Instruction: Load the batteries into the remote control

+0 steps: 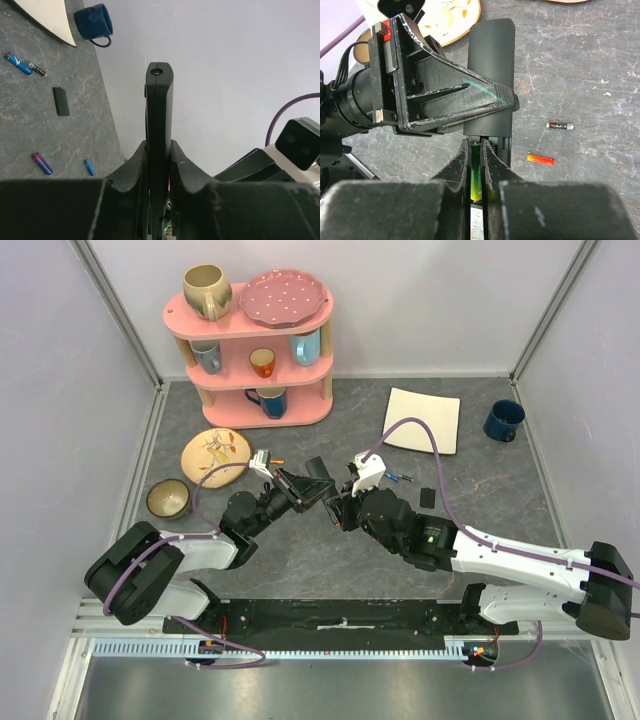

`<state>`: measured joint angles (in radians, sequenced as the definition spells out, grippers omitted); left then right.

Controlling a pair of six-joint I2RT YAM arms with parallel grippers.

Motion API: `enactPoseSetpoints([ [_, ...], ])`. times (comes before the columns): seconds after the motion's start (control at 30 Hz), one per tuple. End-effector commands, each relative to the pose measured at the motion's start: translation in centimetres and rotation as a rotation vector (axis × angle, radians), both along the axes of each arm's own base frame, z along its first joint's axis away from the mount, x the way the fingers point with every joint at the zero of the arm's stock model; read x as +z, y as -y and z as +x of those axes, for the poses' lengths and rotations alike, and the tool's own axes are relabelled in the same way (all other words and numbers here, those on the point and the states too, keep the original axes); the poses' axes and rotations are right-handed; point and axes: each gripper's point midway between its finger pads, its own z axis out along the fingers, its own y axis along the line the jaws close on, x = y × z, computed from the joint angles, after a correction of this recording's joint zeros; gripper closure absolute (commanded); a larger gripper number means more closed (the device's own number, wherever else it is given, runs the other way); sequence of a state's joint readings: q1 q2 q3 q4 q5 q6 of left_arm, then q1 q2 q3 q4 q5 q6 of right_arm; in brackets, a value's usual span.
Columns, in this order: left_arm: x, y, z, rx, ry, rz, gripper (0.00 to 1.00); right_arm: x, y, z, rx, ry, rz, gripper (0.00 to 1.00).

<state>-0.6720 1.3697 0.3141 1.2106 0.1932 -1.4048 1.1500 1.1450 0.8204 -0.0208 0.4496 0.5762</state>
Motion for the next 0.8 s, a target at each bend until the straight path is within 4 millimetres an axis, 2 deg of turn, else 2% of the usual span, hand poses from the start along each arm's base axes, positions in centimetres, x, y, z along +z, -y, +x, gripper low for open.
enactPoseSetpoints([
  [0.0,7.9,-1.4,-1.4,0.019,0.234,-0.198,0.98,-1.7,0.5,-0.6,-0.003,-0.052,-0.071,0.88],
  [0.07,7.8,-1.3,-1.4,0.017,0.231,-0.197,0.98,-1.5,0.6,-0.4,-0.014,-0.046,-0.069,0.83],
  [0.37,7.5,-1.2,-1.3,0.014,0.222,-0.190,0.98,-0.6,0.8,0.1,-0.045,-0.027,-0.057,0.75],
  [0.77,6.8,-1.0,-1.3,0.006,0.211,-0.181,0.98,1.0,1.1,0.8,-0.079,0.000,-0.048,0.67],
])
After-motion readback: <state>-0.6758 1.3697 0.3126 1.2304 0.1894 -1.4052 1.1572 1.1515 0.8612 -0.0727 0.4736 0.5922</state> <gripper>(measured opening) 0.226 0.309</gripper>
